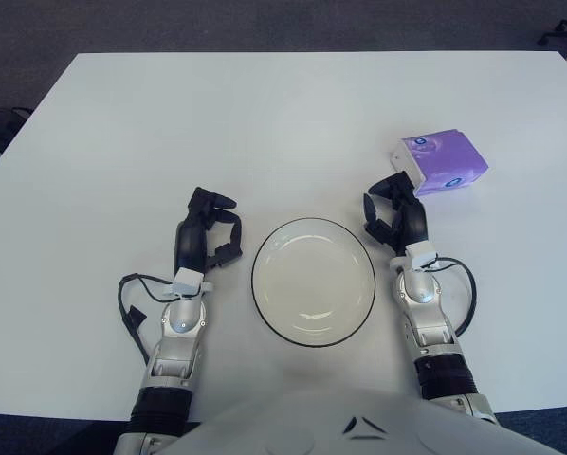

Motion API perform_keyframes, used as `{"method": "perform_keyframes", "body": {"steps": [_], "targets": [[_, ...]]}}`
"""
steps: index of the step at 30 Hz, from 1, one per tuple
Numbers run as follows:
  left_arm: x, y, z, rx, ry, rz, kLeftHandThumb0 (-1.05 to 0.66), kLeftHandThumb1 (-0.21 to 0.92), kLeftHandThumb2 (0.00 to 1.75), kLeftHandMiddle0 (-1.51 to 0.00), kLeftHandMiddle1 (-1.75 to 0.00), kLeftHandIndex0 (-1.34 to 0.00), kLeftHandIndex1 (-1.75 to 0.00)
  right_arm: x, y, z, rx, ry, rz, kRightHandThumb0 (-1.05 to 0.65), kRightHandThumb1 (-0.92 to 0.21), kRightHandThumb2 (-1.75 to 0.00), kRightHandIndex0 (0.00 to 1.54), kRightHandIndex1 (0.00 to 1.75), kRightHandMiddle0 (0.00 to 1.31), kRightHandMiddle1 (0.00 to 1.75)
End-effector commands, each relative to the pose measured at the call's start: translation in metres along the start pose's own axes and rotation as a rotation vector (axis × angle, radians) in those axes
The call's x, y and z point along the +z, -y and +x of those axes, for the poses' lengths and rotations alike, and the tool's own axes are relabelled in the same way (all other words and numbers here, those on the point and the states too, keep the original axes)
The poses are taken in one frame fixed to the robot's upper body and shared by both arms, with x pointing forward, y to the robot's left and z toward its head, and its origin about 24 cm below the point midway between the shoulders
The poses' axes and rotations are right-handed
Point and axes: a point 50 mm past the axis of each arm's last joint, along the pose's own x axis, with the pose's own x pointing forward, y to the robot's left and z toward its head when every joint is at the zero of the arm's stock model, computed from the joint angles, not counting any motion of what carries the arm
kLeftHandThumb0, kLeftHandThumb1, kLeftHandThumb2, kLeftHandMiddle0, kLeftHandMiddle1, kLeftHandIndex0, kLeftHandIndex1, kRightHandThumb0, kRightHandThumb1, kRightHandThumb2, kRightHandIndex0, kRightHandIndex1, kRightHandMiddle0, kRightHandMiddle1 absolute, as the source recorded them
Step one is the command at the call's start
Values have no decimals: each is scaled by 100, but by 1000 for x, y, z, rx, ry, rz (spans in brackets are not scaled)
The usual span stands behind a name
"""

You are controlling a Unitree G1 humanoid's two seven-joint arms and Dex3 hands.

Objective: Put the tissue paper into the plate.

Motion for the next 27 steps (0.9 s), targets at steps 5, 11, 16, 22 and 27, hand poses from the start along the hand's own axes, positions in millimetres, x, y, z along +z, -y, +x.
{"method": "perform_keyframes", "body": {"steps": [5,11,16,22,27], "targets": [[-39,2,-26,-31,-204,53,-1,53,95,-61,-138,-32,-175,-48,9,-33,1,-284,-39,-37,-76,-75,58,134,28,175],[-38,2,-26,-32,-206,55,-1,54,94,-61,-139,-30,-175,-45,9,-32,-6,-248,-35,-37,-74,-78,58,136,30,175],[-39,2,-26,-42,-204,58,-1,51,99,-62,-142,-31,-175,-40,10,-32,-12,-186,-51,-37,-73,-79,59,137,30,175],[-39,2,-26,-42,-198,63,-1,48,104,-63,-144,-32,-175,-31,12,-31,14,-77,-87,-37,-74,-78,58,136,30,175],[-39,2,-26,-39,-199,59,-1,48,103,-63,-144,-32,-175,-17,18,-30,57,113,-186,-36,-81,-68,53,132,25,175]]}}
